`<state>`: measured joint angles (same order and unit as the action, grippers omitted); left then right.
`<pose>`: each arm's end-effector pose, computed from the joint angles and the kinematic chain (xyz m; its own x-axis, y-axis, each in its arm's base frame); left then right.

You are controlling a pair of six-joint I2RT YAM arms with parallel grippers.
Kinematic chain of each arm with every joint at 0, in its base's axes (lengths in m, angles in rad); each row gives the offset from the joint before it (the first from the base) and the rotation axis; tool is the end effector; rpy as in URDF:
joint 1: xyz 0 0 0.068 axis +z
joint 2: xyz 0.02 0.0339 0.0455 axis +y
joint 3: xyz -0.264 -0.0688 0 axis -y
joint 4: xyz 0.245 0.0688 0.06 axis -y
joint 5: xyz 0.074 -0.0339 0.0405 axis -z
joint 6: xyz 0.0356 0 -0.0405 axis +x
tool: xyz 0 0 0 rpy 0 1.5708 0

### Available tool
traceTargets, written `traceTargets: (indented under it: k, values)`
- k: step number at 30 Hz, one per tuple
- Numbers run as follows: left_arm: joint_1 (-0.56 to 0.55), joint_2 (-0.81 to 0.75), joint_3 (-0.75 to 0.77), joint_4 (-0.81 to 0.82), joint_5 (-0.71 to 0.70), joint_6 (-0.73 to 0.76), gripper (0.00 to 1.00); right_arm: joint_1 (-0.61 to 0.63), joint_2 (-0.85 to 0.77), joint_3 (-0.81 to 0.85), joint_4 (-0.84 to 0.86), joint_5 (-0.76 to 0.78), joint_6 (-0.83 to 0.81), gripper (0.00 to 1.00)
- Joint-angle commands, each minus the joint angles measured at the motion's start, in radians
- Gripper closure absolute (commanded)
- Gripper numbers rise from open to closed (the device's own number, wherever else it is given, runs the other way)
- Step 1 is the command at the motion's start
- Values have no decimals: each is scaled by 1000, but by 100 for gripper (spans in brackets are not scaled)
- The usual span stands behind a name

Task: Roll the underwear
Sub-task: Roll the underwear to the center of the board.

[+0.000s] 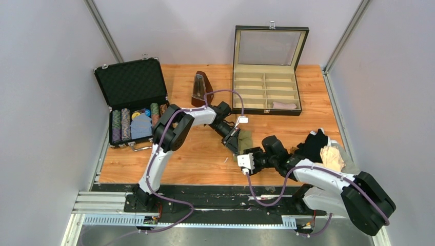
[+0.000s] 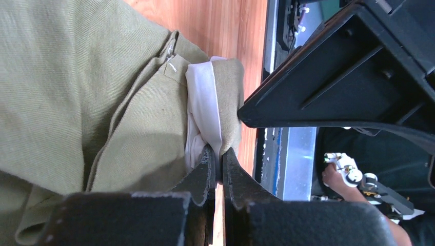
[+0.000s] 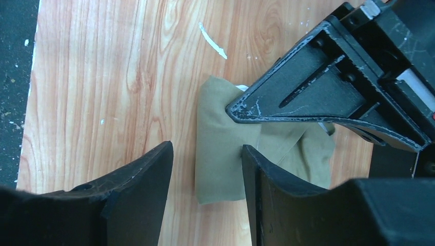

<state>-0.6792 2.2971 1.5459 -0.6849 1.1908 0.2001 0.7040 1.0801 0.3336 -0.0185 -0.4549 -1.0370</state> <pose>0.3115 -0.2940 0.1011 -0.6900 0.6519 -0.3145 0.4767 0.0823 -0.8752 0.1367 0.1366 0.1506 0.4400 -0.6409 -0.6290 -0.8732 -0.1419 -0.4662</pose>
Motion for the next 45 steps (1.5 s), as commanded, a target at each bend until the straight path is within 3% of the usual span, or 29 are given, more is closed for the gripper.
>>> traceTargets:
  k: [1,11,20,25,29,34,37,39,41,45]
  values:
    - [4,36,16,67,-11,-89,100,4,19,0,43,-10,-60,48]
    - [34,55,5,124,18,-173,98,5,86,0,23,4,-147,53]
    - [44,31,-3,96,-21,-159,69,5,197,48,53,62,-133,63]
    - [96,-58,-57,137,-46,-210,47,1,213,74,-27,37,-124,80]
    - [182,-258,-204,313,-50,-313,39,-10,209,106,-78,0,-103,93]
    - [222,-526,-410,453,-215,-106,35,-62,237,265,-296,-176,-26,97]
    - [184,-771,-666,750,-417,-14,30,-100,298,369,-423,-265,30,97]
    - [111,-905,-803,869,-561,130,30,-133,336,415,-470,-309,64,97]
    - [4,-1014,-923,974,-674,371,29,-158,367,451,-528,-346,74,97]
    - [-151,-1081,-1054,1115,-705,614,28,-197,420,507,-598,-394,93,97]
